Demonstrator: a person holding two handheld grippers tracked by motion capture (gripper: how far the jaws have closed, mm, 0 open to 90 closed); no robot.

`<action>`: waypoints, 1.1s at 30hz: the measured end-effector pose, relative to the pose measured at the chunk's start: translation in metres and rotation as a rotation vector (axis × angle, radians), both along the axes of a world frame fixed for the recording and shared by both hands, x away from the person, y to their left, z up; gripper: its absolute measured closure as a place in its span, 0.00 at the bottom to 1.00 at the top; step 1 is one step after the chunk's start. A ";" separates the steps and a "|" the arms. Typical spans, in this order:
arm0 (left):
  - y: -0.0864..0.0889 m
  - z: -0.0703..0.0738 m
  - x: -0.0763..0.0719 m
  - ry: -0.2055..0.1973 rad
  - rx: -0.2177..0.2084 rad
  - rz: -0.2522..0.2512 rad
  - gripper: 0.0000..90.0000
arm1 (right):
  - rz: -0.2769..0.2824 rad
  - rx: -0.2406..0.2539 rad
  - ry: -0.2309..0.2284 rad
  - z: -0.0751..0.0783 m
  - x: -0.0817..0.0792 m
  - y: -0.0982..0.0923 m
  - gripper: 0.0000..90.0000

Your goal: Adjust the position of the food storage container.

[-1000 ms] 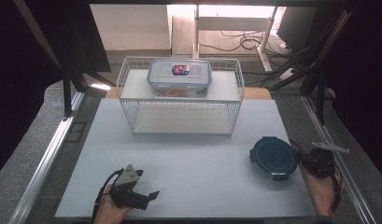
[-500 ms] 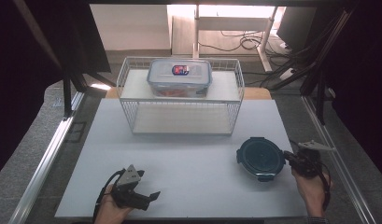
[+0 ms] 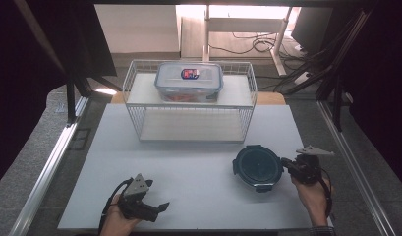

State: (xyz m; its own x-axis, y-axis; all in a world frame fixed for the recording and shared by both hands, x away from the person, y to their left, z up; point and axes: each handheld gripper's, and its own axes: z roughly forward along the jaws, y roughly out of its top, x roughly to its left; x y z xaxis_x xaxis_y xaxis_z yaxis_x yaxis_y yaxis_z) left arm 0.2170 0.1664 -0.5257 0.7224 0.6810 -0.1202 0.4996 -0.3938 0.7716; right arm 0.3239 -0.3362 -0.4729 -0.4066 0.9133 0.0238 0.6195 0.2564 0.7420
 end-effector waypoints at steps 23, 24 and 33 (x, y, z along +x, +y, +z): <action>0.000 0.000 0.000 -0.001 0.003 -0.002 0.04 | 0.199 0.044 0.038 -0.004 -0.006 0.076 0.99; 0.000 0.000 0.000 -0.001 0.003 -0.001 0.04 | 0.203 0.045 0.039 -0.004 -0.007 0.078 0.99; 0.000 0.000 0.000 0.000 0.004 0.000 0.04 | 0.254 0.080 0.064 -0.005 -0.013 0.095 0.99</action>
State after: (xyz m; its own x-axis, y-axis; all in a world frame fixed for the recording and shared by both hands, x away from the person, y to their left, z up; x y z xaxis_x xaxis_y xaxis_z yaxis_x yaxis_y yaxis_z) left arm 0.2169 0.1660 -0.5255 0.7226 0.6812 -0.1173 0.4993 -0.3971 0.7701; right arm 0.3108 -0.2408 -0.4777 -0.6176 0.7765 0.1253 0.5895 0.3514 0.7273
